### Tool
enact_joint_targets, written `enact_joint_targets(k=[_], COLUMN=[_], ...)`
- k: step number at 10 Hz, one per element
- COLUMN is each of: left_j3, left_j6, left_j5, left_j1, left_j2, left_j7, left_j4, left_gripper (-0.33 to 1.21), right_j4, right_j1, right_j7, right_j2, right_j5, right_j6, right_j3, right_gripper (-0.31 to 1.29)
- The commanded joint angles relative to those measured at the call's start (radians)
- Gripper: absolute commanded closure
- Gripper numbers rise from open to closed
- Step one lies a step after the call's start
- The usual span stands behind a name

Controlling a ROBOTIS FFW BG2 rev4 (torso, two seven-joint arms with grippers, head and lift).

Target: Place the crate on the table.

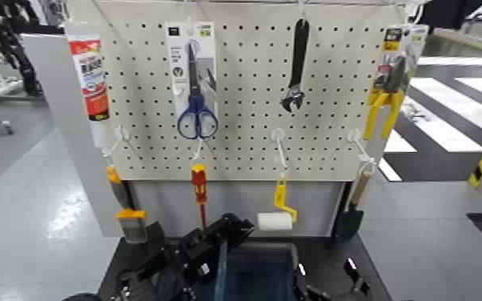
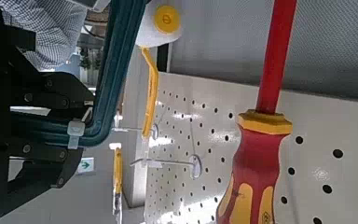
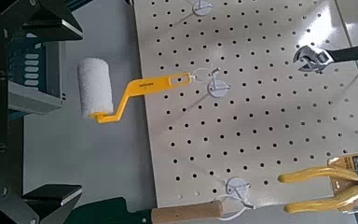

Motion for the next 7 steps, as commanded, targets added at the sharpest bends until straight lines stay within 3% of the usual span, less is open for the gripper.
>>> enact_joint_targets(k=[1, 3, 5, 6, 7], left_j3=[-0.01, -0.015, -0.024, -0.029, -0.027], left_j6=[-0.011, -0.033, -0.051, -0.057, -0.06], left_j5=[0.0, 0.0, 0.0, 0.0, 0.0], left_j1=[-0.006, -0.006, -0.006, -0.006, -0.006], left_j2=[0.0, 0.0, 0.001, 0.003, 0.003], left_j7=[-0.009, -0.023, -0.032, -0.041, -0.043], left_j4=[0.016, 0.022, 0.023, 0.022, 0.02], left_gripper=[1.16, 0.93, 0.81, 0.69, 0.48], right_j4=[0.002, 0.003, 0.005, 0.006, 0.008], right_j1=[0.0, 0.0, -0.003, -0.006, -0.006], right_j7=[0.0, 0.0, 0.0, 0.0, 0.0], right_j2=[0.0, 0.0, -0.002, -0.003, -0.005], right_j5=[-0.003, -0.004, -0.007, -0.009, -0.013], right_j6=[-0.001, -0.001, -0.001, -0.001, -0.001], right_j3=[0.0, 0.0, 0.003, 0.005, 0.006], right_gripper=[0.14, 0.14, 0.14, 0.14, 0.14])
